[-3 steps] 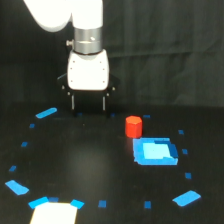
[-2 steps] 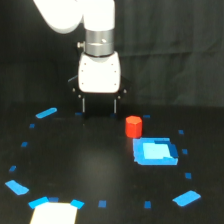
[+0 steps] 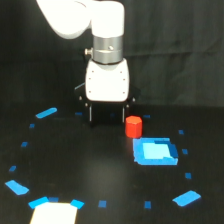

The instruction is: Pick up the red object from the table

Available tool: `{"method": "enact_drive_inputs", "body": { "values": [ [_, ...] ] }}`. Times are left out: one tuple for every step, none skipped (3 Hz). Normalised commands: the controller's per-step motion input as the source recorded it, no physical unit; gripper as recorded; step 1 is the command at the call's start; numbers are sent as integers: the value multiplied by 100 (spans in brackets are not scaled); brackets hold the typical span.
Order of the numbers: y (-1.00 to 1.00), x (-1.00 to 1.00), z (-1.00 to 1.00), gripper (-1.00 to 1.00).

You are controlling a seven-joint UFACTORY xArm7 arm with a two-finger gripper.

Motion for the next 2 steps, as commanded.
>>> {"method": "enact_drive_inputs", "body": {
  "values": [
    [-58,-37,-58,-23],
    [-29,-100,-77,100]
  ]
}}
